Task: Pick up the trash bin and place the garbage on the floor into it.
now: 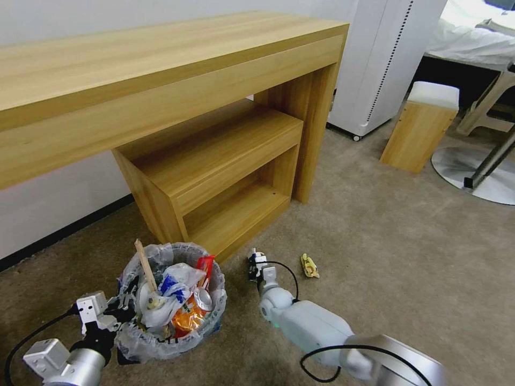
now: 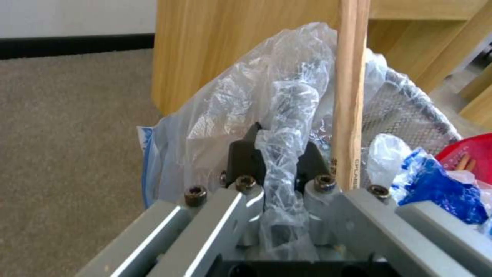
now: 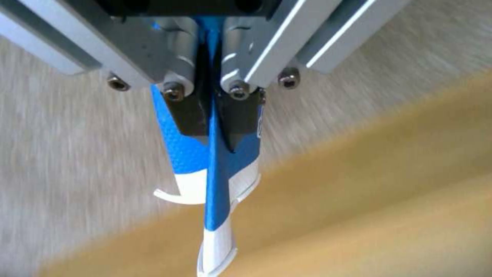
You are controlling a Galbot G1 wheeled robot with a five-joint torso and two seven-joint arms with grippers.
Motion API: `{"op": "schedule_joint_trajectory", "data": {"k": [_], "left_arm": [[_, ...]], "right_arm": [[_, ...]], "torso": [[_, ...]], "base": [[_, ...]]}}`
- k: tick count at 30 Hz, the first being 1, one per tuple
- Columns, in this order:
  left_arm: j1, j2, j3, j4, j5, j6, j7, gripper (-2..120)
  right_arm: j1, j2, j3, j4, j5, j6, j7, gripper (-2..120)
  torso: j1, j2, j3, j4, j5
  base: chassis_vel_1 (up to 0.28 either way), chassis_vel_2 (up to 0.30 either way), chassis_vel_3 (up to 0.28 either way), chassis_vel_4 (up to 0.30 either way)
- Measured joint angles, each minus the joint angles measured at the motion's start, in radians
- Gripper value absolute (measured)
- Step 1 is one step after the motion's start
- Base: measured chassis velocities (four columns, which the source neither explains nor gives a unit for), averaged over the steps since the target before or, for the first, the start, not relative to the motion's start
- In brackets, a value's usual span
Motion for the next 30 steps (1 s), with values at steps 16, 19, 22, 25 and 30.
{"op": "schedule_joint_trajectory", "data": {"k": [16,19,22,25,30], "left_arm": [[-0.008,0.035,-0.001,0.008,-0.027,0.015,-0.014,3],[-0.009,0.034,0.001,-0.006,-0.026,0.017,-0.014,3],[-0.008,0.034,-0.001,-0.016,-0.027,0.019,-0.016,3],[-0.005,0.033,-0.006,-0.023,-0.027,0.019,-0.017,3],[0.002,0.028,-0.013,-0.036,-0.029,0.02,-0.019,3]], "right_arm": [[0.035,-0.482,0.013,0.891,-0.061,0.084,-0.018,0],[0.098,-0.498,-0.05,0.982,-0.042,0.087,-0.041,0],[0.151,-0.498,-0.111,1.008,-0.026,0.105,-0.075,0],[0.194,-0.49,-0.166,1.014,-0.01,0.135,-0.109,0],[0.24,-0.469,-0.247,1.014,-0.003,0.157,-0.133,0]], "torso": [[0.0,0.0,0.0,0.0004,-0.0001],[0.0,0.0,0.0,0.0001,-0.0002],[0.0,0.0,0.0,0.0001,-0.0004],[0.0,0.0,0.0,0.0002,-0.0003],[0.0,0.0,0.0,0.0003,-0.0002]], "base": [[0.0,0.0,0.0,0.0],[0.0,0.0,0.0,0.0],[0.0,0.0,0.0,0.0],[0.0,0.0,0.0,0.0],[0.0,0.0,0.0,0.0]]}}
